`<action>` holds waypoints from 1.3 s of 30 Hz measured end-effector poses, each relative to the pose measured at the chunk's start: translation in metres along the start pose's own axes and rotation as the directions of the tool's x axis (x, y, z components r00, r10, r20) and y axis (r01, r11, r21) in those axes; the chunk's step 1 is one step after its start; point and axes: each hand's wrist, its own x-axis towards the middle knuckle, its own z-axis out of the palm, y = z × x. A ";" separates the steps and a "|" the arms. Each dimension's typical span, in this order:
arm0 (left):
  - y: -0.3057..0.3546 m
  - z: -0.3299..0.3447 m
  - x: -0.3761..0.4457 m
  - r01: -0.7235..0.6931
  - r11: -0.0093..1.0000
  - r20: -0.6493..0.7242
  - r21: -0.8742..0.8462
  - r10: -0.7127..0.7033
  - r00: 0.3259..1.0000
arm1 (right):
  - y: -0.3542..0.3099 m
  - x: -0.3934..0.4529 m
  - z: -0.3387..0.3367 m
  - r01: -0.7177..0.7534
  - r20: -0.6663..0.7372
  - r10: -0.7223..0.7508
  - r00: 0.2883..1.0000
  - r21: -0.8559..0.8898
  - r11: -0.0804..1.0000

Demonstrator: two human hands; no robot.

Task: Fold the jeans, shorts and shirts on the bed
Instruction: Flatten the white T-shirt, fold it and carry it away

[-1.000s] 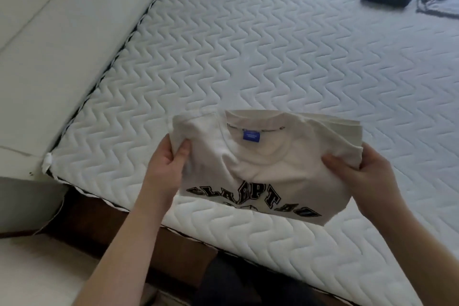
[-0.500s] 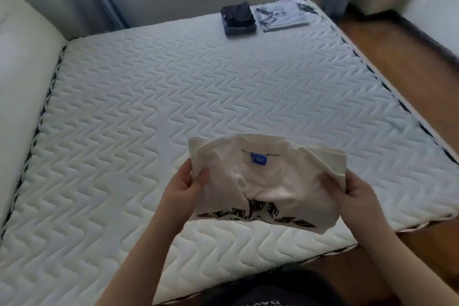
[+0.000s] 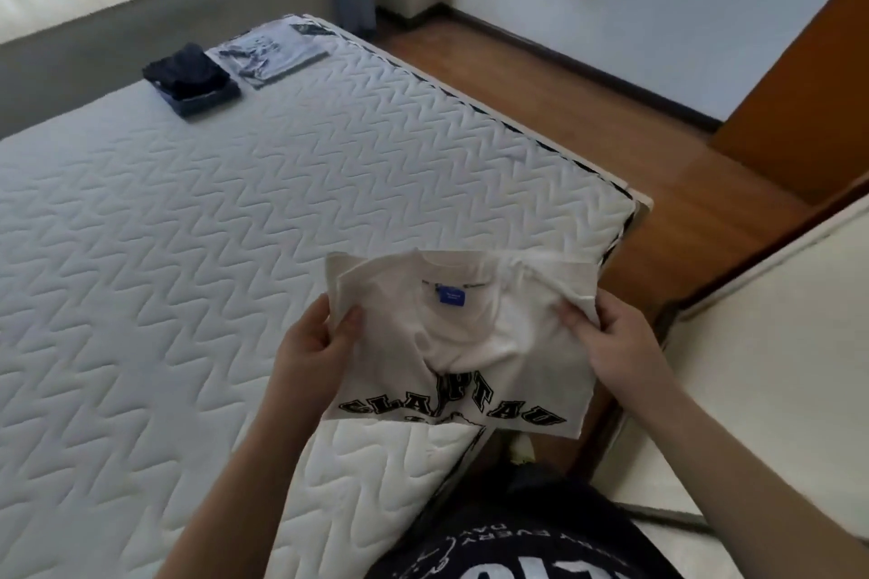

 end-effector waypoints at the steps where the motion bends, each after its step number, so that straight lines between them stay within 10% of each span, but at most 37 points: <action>1: 0.004 0.009 0.003 -0.005 1.000 0.016 0.007 0.005 1.000 | -0.001 -0.003 -0.009 0.011 -0.031 -0.011 0.999 -0.007 1.000; 16: 0.055 0.173 0.088 -0.042 0.996 0.207 0.077 0.026 0.978 | 0.040 0.049 -0.129 0.007 -0.393 -0.008 0.920 -0.002 1.000; 39: 0.080 0.297 0.256 0.051 0.998 0.425 -0.046 -0.027 0.905 | 0.062 0.151 -0.233 -0.209 -0.538 0.173 0.825 -0.006 0.978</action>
